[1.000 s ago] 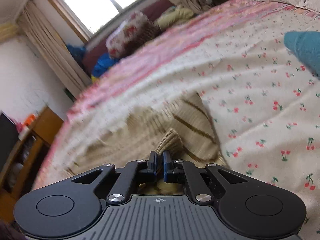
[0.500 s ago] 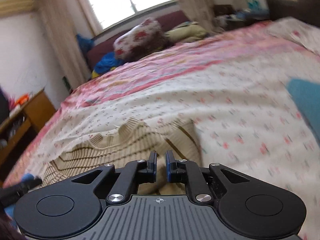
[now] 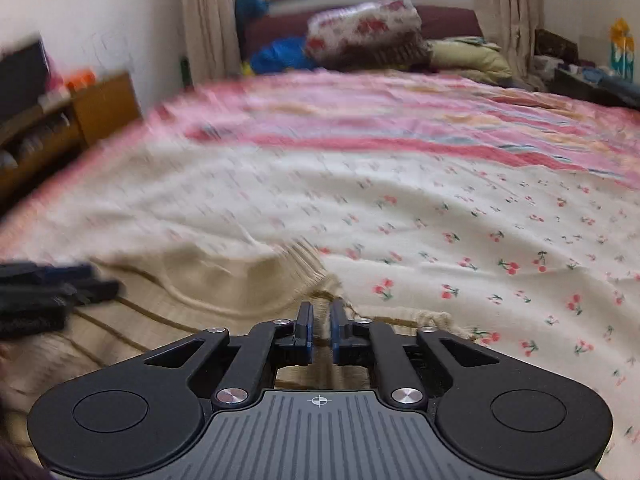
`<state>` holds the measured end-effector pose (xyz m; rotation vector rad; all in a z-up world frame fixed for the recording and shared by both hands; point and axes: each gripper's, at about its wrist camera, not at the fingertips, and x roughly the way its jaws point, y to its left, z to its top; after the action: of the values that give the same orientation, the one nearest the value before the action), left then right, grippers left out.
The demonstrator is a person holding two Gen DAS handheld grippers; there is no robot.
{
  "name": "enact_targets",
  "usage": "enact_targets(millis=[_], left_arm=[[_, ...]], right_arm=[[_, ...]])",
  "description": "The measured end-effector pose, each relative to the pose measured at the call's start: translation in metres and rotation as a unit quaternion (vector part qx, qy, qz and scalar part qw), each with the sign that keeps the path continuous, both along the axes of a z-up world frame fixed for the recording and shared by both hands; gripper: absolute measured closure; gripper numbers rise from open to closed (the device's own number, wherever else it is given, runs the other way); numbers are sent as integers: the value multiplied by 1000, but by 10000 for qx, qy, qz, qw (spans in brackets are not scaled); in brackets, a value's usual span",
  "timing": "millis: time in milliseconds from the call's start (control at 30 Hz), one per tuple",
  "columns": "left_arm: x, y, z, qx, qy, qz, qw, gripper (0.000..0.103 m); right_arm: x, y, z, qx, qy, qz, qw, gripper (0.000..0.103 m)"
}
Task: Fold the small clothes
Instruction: 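Move both open tools toward the sweater hem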
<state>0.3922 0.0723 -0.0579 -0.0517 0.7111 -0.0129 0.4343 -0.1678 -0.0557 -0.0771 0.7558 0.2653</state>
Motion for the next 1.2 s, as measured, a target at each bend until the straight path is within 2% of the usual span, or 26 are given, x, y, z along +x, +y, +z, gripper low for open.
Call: enact_targets(millis=[167, 233, 267, 300, 367, 400, 467, 533, 700, 833, 900, 1033, 1200], left_arm=[[-5, 0, 4, 262, -131, 192, 9994, 60], [-8, 3, 3, 228, -140, 137, 9995, 60], [-10, 5, 4, 239, -161, 131, 9995, 60], [-10, 6, 5, 283, -172, 157, 9993, 59], [-11, 9, 5, 364, -162, 279, 9988, 59], [-9, 13, 4, 298, -128, 312, 9990, 59], [-6, 19, 1, 140, -25, 387, 9992, 59], [-6, 20, 3, 102, -18, 442, 9990, 59], [-27, 26, 20, 212, -140, 512, 9984, 59], [-56, 39, 37, 117, -265, 537, 9981, 58], [-75, 42, 42, 128, -263, 475, 9984, 58], [-121, 44, 44, 138, -189, 329, 9992, 58], [-179, 43, 40, 56, 77, 160, 9998, 58]], right_arm=[[-3, -21, 4, 608, 30, -421, 9973, 103], [-11, -30, 9, 1020, 24, -350, 9942, 92], [-13, -34, 12, 1074, -37, -330, 9937, 89], [-16, -35, 15, 935, -129, -365, 9949, 90], [-16, -33, 16, 346, -342, -411, 9980, 88], [-14, -30, 13, 40, -371, -378, 9986, 88], [-9, -25, 3, -326, -131, -221, 9991, 88], [-13, -24, 0, -573, -278, -249, 9977, 92], [-17, -30, 15, -548, -367, -737, 9951, 90], [-49, -42, 43, -225, -698, -764, 9944, 89], [-65, -46, 52, -223, -743, -669, 9947, 86], [-102, -56, 56, -93, -563, -598, 9966, 84], [-171, -66, 46, 183, -280, -416, 9986, 83]])
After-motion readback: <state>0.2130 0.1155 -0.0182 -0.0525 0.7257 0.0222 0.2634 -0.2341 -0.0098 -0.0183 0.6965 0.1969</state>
